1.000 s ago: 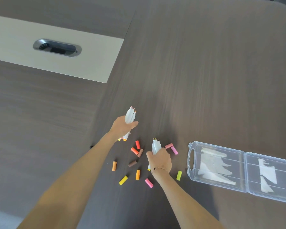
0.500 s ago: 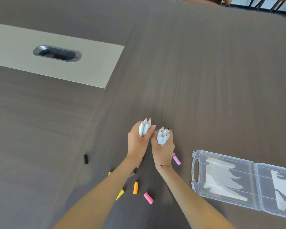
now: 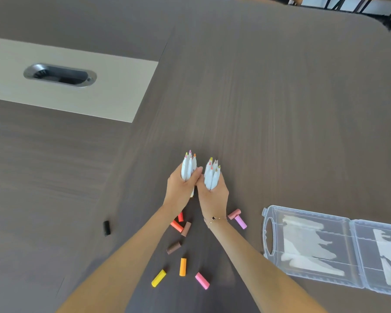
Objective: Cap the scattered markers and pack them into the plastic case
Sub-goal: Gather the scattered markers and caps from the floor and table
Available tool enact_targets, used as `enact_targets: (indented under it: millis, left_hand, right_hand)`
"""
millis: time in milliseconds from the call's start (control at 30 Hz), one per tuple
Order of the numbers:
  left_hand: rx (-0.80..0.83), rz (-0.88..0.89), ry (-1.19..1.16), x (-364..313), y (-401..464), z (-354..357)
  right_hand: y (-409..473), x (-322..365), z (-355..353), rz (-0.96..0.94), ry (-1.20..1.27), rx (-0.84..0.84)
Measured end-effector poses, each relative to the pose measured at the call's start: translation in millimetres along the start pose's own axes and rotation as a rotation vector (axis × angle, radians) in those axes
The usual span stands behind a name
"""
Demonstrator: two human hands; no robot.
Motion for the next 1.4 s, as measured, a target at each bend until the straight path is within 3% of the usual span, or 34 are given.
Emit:
enact_targets:
  millis: [100,300,500,567,667,767,867,1067,1233,1400]
  left_hand:
    - [0.038,-0.093,-0.004,-11.0,1.8,-4.1]
    - [0.167,-0.483,0.067,2.0,-16.1,-28.9]
    - [0.212,-0.513,0.065,4.3,-71.6,-48.7]
    - [0.331,-0.580,0.019,12.0,-103.4,-51.7]
    - [0.612,-0.737,0.087,34.5,-158.1,-55.0]
    - [0.744,-0.834,0.170,66.0,-192.8,-64.1]
    - [0.702,-0.857,0.172,83.7,-204.2,-69.2]
    - [0.603,-0.718,0.143,83.6,-191.6,-64.0]
    - [0.570,-0.625,0.185,77.9,-158.6,-50.7]
    - [0.419,-0.528,0.128,58.9,-107.4,-40.8]
  right_hand:
    - [3.6,9.8,-0.1,0.079,-0.049,0.088]
    - [-16.2,0.2,9.4,0.386,-0.051,0.481]
    - [-59.4,-18.9,-2.1,0.414,-0.159,0.526]
    - [-82.4,-19.6,-6.3,0.404,-0.153,0.646]
    - [-123.0,-30.0,-9.3,0.403,-0.206,0.957]
    - [-153.1,-53.7,-15.8,0.433,-0.254,1.147]
    - [-164.6,-73.8,-23.9,0.472,-0.264,1.161]
    - [-163.9,-83.2,-25.3,0.393,-0.326,1.131]
    - [-127.8,-75.6,-20.5,0.292,-0.338,0.951]
    - [-81.1,-58.1,-10.2,0.240,-0.299,0.814]
Point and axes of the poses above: each hand's wrist, its own y-axis towards the middle knuckle, its own z-axis out of the palm, x = y × z, the point moved 9 cm from there along y, towards the middle knuckle, and after that the axes turned 11 degrees about -y, right-handed, at the moved point
